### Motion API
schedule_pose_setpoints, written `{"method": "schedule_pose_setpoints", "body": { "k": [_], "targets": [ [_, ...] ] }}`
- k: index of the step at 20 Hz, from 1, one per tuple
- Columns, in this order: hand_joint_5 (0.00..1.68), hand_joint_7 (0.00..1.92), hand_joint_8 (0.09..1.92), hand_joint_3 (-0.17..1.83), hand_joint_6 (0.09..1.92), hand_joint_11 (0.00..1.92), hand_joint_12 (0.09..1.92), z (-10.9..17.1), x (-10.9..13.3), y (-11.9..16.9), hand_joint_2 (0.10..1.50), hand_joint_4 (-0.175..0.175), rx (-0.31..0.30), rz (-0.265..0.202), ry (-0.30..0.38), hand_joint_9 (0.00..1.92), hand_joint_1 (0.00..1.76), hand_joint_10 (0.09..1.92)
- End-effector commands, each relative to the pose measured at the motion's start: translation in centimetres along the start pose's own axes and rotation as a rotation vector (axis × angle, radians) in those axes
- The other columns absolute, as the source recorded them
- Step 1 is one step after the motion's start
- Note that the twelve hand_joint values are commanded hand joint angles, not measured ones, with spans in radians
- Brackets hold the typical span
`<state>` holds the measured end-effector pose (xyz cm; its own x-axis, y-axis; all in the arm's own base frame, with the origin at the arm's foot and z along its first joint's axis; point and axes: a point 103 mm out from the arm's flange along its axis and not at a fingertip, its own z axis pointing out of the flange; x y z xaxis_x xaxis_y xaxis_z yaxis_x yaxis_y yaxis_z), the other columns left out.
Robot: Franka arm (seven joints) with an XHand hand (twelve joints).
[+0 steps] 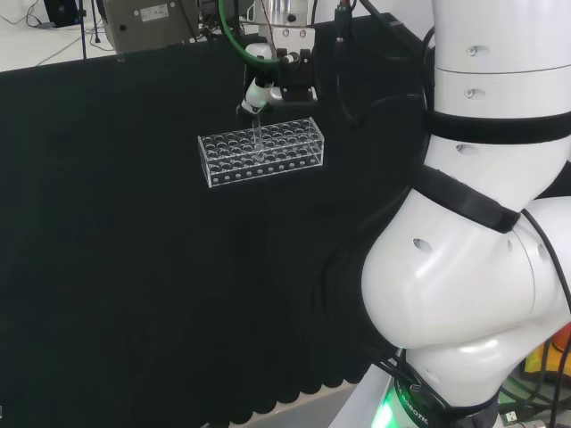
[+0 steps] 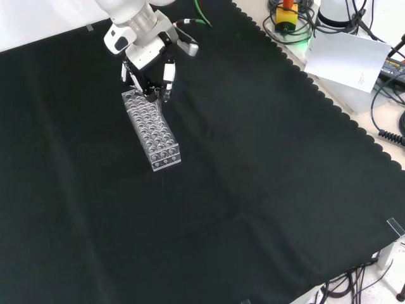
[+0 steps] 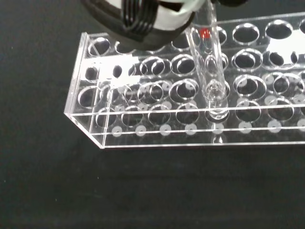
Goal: Put the test tube back in the rack.
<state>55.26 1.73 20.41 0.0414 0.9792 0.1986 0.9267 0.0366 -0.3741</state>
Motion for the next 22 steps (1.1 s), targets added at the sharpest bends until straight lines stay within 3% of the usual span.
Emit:
{"method": "schedule_pose_setpoints", "body": {
  "k": [1,5,18,19,20,22],
  "targets": [
    [1.38,1.82,0.27,0.00,0.26,0.77,1.22,1.6,-0.4,0.3,0.93,-0.175,0.026,0.000,0.001,1.43,1.42,0.25],
    [1.46,1.83,0.26,0.00,0.14,0.78,1.21,2.1,-0.4,0.6,0.92,-0.175,0.046,-0.007,0.016,1.48,1.43,0.13],
    [1.47,1.83,0.25,0.00,0.12,0.77,1.21,3.1,0.3,0.9,0.92,-0.175,0.065,-0.007,0.002,1.49,1.43,0.11],
    [1.35,1.62,0.17,-0.02,0.09,0.63,1.27,3.1,-2.1,2.4,0.89,-0.125,0.082,-0.001,0.036,1.37,1.30,0.09],
    [1.23,1.44,0.10,-0.04,0.09,0.50,1.33,2.3,-1.2,1.0,0.87,-0.078,0.169,-0.012,0.053,1.27,1.20,0.09],
    [1.07,1.24,0.09,-0.06,0.09,0.35,1.41,2.7,-0.5,0.8,0.85,-0.030,0.204,-0.020,0.085,1.14,1.09,0.09]
  ]
}}
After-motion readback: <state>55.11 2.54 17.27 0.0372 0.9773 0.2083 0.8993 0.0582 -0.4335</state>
